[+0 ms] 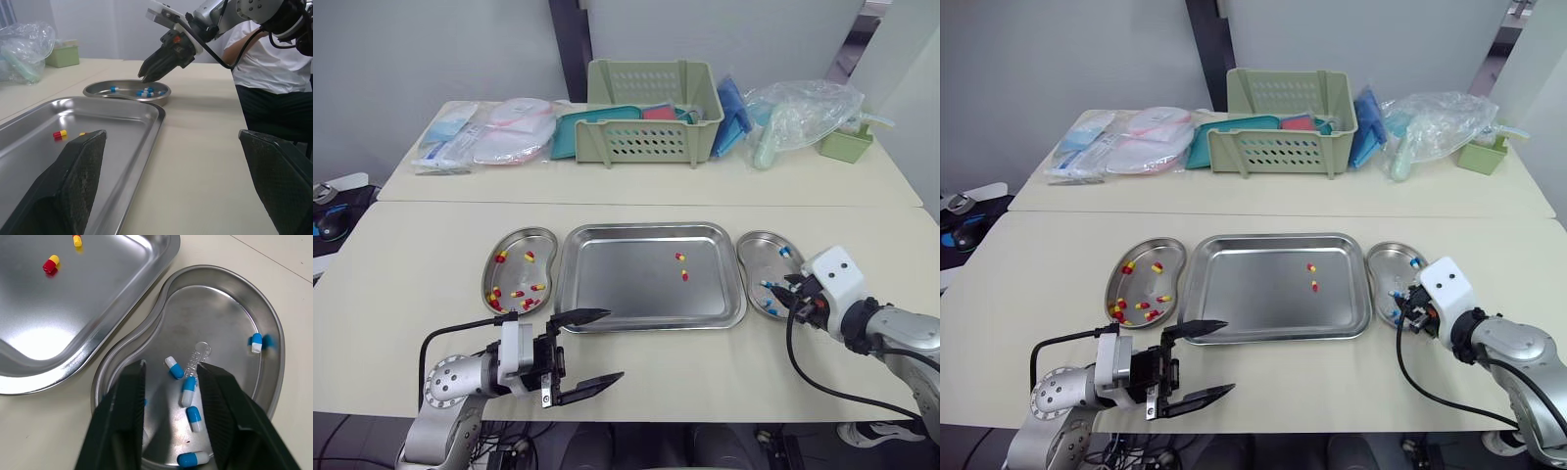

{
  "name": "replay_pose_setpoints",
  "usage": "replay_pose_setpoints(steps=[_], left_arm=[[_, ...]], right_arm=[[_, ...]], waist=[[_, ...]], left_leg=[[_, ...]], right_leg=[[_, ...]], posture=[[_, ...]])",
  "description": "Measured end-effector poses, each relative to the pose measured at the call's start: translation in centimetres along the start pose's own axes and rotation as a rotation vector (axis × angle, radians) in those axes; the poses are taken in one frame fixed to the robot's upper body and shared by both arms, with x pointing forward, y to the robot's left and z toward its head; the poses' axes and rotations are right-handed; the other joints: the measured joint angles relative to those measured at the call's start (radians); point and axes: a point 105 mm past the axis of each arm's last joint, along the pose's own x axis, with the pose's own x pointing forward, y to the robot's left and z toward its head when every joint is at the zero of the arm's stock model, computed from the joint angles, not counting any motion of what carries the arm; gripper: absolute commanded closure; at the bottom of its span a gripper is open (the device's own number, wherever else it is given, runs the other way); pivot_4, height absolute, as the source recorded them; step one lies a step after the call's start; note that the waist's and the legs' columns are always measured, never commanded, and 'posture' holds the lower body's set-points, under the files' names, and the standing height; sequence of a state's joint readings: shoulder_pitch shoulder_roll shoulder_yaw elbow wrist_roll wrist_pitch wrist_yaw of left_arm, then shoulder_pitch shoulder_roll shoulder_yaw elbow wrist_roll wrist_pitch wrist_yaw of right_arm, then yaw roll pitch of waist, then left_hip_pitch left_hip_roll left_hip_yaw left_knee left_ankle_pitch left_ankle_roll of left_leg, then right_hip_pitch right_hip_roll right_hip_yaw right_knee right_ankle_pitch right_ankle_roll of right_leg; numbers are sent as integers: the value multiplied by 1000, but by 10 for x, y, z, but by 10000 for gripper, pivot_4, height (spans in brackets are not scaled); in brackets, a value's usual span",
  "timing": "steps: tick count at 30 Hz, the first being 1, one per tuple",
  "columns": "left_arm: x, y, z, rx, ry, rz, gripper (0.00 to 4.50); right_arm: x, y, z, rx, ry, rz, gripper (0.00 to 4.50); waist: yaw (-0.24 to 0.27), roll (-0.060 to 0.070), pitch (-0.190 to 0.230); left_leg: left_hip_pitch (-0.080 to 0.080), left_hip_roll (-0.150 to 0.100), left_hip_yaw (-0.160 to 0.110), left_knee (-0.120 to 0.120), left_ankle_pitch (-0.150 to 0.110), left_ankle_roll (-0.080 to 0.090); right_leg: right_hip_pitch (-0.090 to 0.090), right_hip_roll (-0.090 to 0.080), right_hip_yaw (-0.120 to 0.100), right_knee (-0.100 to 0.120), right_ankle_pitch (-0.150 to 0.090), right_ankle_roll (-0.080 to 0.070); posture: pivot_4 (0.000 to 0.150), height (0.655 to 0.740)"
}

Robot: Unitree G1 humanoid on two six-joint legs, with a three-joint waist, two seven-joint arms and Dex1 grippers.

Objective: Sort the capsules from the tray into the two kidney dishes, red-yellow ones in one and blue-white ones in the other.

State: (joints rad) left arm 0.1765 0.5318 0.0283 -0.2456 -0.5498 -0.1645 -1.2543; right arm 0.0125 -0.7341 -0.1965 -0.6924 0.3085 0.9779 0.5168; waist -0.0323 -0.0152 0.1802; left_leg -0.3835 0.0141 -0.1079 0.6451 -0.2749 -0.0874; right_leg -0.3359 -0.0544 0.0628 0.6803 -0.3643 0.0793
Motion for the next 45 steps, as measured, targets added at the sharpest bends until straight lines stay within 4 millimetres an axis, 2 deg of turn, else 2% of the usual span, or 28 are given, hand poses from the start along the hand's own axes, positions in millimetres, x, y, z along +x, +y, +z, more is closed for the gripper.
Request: replay_pose_setpoints(steps=[6,10,13,15,17,18,21,23,26,29,32,34,38,45], left_arm=[[0,4,-1,-14,8,35,0],[-4,17,2,-2,43,146,0],[-18,25,2,7,107,265,0],[-34,33,3,14,153,391,0],[-61,43,3,19,226,546,0],[-81,49,3,23,271,641,0],[-122,63,8,10,319,844,0],[-148,63,8,-15,352,927,0],[-198,59,9,-48,450,1032,0],[-227,54,8,-89,501,1085,0],[-239,44,-1,-147,534,1089,0],[-246,37,-7,-179,556,1092,0],[-259,22,-15,-223,610,1111,0],[-263,17,-18,-223,631,1109,0]], right_arm=[[-1,0,5,-24,-36,4,653],[-5,4,10,-86,-100,35,260],[-9,12,8,-144,-137,80,260],[-14,17,6,-204,-182,120,260],[-20,18,-1,-237,-212,159,260],[-23,15,-9,-246,-210,167,260],[-31,8,-18,-275,-224,202,260],[-37,0,-23,-275,-221,235,260],[-47,-23,-34,-269,-167,279,260],[-58,-48,-40,-276,-112,294,260],[-67,-63,-45,-283,-61,313,260],[-70,-67,-49,-284,-45,323,260],[-71,-65,-52,-279,-35,341,260],[-70,-57,-50,-288,-32,367,260]], waist=[[0,0,0],[0,0,0],[-1,0,0],[0,-1,0],[0,-1,0],[0,-1,1],[0,-1,1],[-1,-2,1],[-4,-2,1],[-1,-2,1],[0,-2,2],[0,-3,2],[0,-3,2],[0,-3,2]], left_leg=[[0,0,0,0,0,0],[0,0,0,0,0,0],[0,0,0,0,0,0],[0,0,0,0,0,0],[1,0,0,0,0,0],[1,0,0,0,0,0],[2,0,0,0,0,0],[3,0,1,0,0,0],[3,0,1,0,0,0],[3,0,2,0,0,0],[2,0,1,0,0,0],[2,0,1,-1,0,0],[2,1,2,-1,0,0],[2,1,2,-1,0,0]], right_leg=[[0,0,0,0,0,0],[0,0,0,0,0,0],[0,0,0,0,0,0],[0,0,0,0,0,0],[1,0,0,0,0,0],[1,0,0,0,0,0],[3,0,0,0,0,0],[3,0,0,0,0,0],[2,0,0,0,0,0],[3,0,0,0,0,0],[2,0,0,0,0,0],[2,0,0,-1,0,0],[2,0,0,-1,0,0],[2,0,0,-1,0,0]], posture=[[1500,7400],[1500,7400],[1500,7400],[1500,7400],[1500,7400],[1500,7400],[1500,7400],[1500,7400],[1500,7400],[1500,7400],[1500,7400],[1500,7400],[1500,7400],[1500,7400]])
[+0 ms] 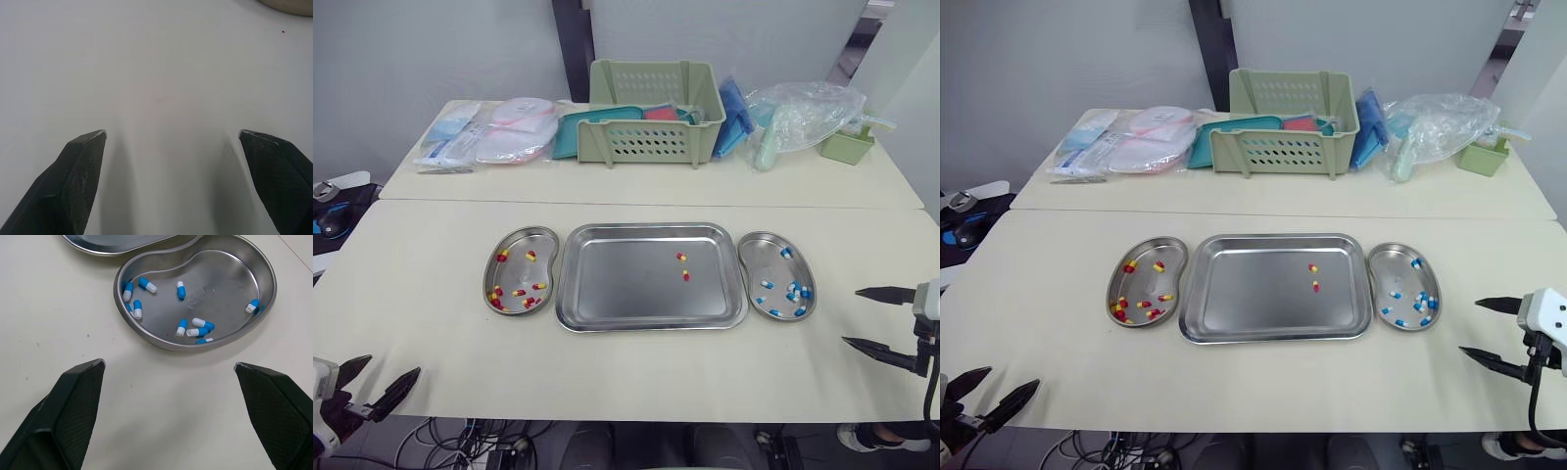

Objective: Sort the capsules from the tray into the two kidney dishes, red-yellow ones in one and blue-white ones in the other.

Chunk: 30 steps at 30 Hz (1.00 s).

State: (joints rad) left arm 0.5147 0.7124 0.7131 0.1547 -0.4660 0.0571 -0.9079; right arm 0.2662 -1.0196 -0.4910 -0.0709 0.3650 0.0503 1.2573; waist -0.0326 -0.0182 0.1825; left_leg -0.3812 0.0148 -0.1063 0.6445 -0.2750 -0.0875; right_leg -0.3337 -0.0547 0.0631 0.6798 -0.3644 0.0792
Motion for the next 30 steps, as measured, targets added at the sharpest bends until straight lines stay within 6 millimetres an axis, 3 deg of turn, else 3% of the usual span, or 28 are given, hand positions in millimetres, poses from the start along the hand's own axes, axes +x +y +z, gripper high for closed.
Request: replay_pose_setpoints(steps=[4,8,13,17,22,30], left_arm=[[4,-1,3,5,-14,-7,0],[10,-13,1,-3,-18,-45,0],[16,-29,-2,-21,-31,-80,0],[19,-35,1,-19,-48,-92,0],[18,-39,1,-24,-44,-93,0],[14,-52,8,3,-59,-144,0]], right_arm=[[3,6,2,5,-5,16,260],[10,26,3,47,-41,39,260],[32,66,17,129,-191,-1,260],[57,82,29,179,-287,-78,260],[77,89,42,191,-340,-150,260],[81,91,37,191,-343,-184,260]], waist=[[0,0,0],[1,0,0],[1,-2,-1],[-2,-3,-2],[0,-3,-3],[0,-6,-5]], left_leg=[[0,0,0,0,0,0],[-1,0,0,0,0,0],[0,1,-1,0,0,0],[1,1,0,0,0,0],[0,1,0,0,0,0],[1,1,0,0,0,0]], right_leg=[[0,0,0,0,0,0],[0,0,0,0,0,0],[0,0,0,0,0,0],[0,0,0,1,0,0],[0,0,0,1,0,0],[0,0,0,1,0,0]], posture=[[1500,7400],[1500,7400],[1500,7400],[1500,7400],[1500,7400],[1500,7400]])
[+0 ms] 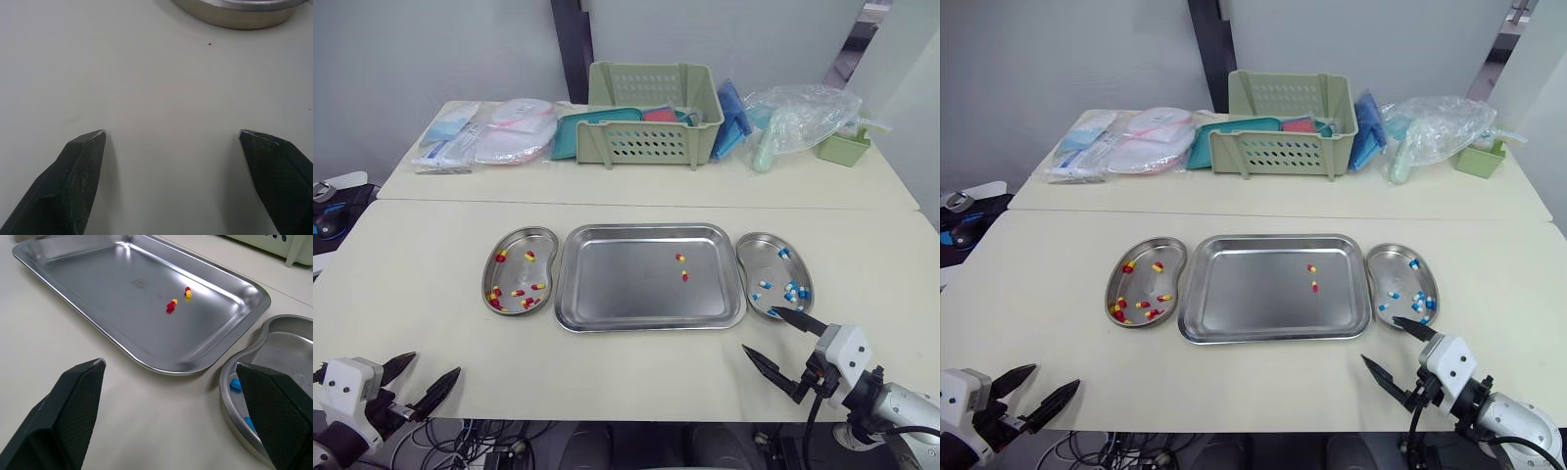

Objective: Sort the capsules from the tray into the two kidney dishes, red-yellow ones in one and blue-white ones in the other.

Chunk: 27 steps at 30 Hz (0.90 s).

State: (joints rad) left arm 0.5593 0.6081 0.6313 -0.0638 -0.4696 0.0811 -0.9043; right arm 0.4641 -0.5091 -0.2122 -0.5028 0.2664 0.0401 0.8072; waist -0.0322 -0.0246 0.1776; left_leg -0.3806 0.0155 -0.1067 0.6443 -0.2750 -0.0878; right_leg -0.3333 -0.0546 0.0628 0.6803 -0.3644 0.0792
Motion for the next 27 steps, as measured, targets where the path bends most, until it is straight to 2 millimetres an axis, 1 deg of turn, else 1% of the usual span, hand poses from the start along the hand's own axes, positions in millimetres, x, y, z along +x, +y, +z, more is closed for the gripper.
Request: replay_pose_setpoints(steps=[2,3,4,7,9,12,14,16,20,23,24,25,27], left_arm=[[4,-10,11,33,-29,-47,0],[7,-19,17,49,-47,-90,0],[8,-24,19,52,-53,-110,0],[19,-60,30,74,-97,-250,0],[26,-79,39,88,-129,-329,0],[47,-118,70,132,-211,-496,0],[60,-137,89,172,-244,-593,0],[71,-149,102,202,-261,-656,0],[90,-173,117,227,-283,-755,0],[109,-182,120,251,-276,-796,5984],[116,-183,119,261,-260,-803,9950],[119,-184,119,264,-254,-808,11719],[130,-188,121,264,-241,-820,17646]], right_arm=[[-2,0,-6,7,7,-2,260],[-4,1,-9,8,10,0,260],[-4,1,-9,8,11,2,260],[-8,2,-15,11,14,3,260],[-9,2,-16,9,14,2,260],[-10,5,-20,7,12,9,260],[-10,6,-19,-2,6,12,260],[-9,7,-19,-11,3,14,260],[-9,9,-20,-15,4,15,260],[-6,11,-19,-13,-1,11,0],[-6,11,-19,-17,-1,11,0],[-5,11,-19,-18,-1,11,0],[-5,10,-19,-20,1,5,0]], waist=[[1,0,0],[1,0,0],[1,0,0],[1,0,0],[1,0,-1],[6,2,-1],[6,3,-2],[2,6,-3],[-4,8,-4],[0,9,-5],[-1,9,-5],[-1,9,-5],[1,9,-5]], left_leg=[[0,0,0,0,0,0],[0,0,0,0,0,0],[0,0,0,0,0,0],[0,0,1,0,0,0],[0,0,0,0,0,0],[0,-1,0,1,0,0],[0,-1,-1,1,0,0],[1,-1,0,1,0,0],[1,-1,0,1,0,0],[1,-1,0,1,0,0],[1,-1,0,1,0,0],[0,-1,0,1,0,0],[0,-1,0,1,0,0]], right_leg=[[0,0,0,0,0,0],[0,0,0,0,0,0],[0,0,0,0,0,0],[0,0,0,0,0,0],[0,0,0,0,0,0],[1,0,0,0,0,0],[1,0,-1,1,0,0],[1,0,0,0,0,0],[0,0,1,0,0,0],[1,0,1,1,0,0],[1,0,1,1,0,0],[0,0,1,1,0,0],[0,0,1,1,0,0]], posture=[[1500,7400],[1500,7400],[1500,7400],[1500,7400],[1500,7400],[1500,7400],[1500,7400],[1500,7400],[1500,7400],[1500,7400],[1500,7400],[1500,7400],[1500,7400]])
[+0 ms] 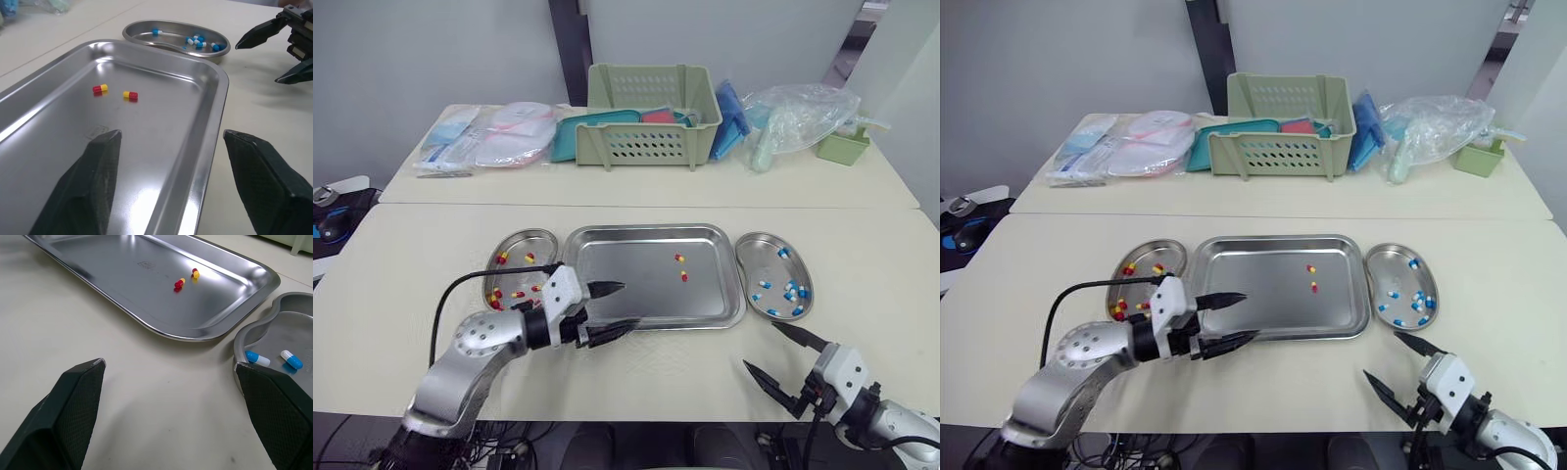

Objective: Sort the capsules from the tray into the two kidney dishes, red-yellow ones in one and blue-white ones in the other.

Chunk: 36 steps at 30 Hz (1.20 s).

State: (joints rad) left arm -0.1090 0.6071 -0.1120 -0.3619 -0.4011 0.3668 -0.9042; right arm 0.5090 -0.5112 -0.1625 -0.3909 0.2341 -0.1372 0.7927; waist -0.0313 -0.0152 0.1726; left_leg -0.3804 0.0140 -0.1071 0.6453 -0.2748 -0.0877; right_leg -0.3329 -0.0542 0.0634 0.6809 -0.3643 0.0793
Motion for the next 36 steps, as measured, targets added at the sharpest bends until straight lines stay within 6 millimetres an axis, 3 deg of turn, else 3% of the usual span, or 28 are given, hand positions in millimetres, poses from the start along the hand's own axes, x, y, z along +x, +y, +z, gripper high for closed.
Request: replay_pose_setpoints(steps=[2,5,16,24,32,36], left_arm=[[17,7,4,6,-10,-12,23655],[33,9,5,13,4,-39,23655],[77,24,18,27,57,-122,23655],[99,35,1,21,107,-108,23655],[113,32,-15,23,139,-116,23655],[119,35,-16,54,146,-110,23655]], right_arm=[[2,-1,2,5,0,-10,0],[6,-3,9,-9,-19,-18,0],[9,0,7,21,-1,-20,0],[8,1,8,32,7,-31,0],[10,6,10,39,7,-26,0],[10,7,11,42,12,-29,0]], waist=[[2,0,0],[2,0,0],[1,0,0],[0,0,0],[1,0,0],[2,0,0]], left_leg=[[0,0,0,1,0,0],[0,0,0,0,0,0],[-1,-1,-1,1,0,0],[-1,-1,-1,1,0,0],[-1,-1,-1,1,0,0],[-1,-1,-1,1,0,0]], right_leg=[[0,0,0,0,0,0],[0,0,0,0,0,0],[0,0,0,0,0,0],[0,0,0,0,0,0],[0,0,-1,0,0,0],[0,0,0,0,0,0]], posture=[[1500,7400],[1500,7400],[1500,7400],[1500,7400],[1500,7400],[1500,7400]])
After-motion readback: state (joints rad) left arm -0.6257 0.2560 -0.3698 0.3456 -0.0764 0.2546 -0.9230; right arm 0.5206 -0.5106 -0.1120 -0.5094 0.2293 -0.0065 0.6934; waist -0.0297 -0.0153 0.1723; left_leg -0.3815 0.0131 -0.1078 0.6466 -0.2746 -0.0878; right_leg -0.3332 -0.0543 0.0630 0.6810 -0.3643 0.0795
